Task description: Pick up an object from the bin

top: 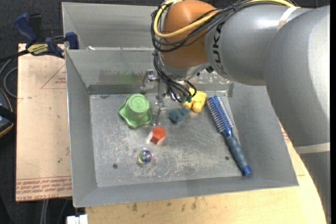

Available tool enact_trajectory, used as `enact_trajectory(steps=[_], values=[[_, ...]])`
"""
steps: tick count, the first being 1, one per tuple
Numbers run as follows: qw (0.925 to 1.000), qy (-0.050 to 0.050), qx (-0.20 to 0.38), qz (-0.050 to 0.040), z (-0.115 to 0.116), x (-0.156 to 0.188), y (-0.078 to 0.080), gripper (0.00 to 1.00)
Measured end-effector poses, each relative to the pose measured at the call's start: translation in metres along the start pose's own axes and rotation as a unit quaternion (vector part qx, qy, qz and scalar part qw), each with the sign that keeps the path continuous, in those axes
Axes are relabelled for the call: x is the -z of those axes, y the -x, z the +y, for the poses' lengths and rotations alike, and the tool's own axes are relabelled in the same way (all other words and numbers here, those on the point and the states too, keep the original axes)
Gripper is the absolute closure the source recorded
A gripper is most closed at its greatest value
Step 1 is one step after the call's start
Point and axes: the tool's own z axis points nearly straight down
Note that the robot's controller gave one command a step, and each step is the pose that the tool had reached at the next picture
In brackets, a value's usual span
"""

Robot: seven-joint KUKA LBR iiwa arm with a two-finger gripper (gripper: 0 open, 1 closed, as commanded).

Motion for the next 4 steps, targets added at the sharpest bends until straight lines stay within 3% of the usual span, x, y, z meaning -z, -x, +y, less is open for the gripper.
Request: enact_trajectory(steps=[1,2,3,4], values=[[0.9873,0.000,0.159,-0.0024,0.0221,-0.0447,0.0267,0.00],[0.9874,0.000,0.158,-0.0032,0.0221,-0.0439,0.0270,1.00],[0.9874,0.000,0.158,-0.0027,0.0219,-0.0445,0.0267,0.00],[0.9874,0.001,0.158,-0.0039,0.0223,-0.0437,0.0273,1.00]])
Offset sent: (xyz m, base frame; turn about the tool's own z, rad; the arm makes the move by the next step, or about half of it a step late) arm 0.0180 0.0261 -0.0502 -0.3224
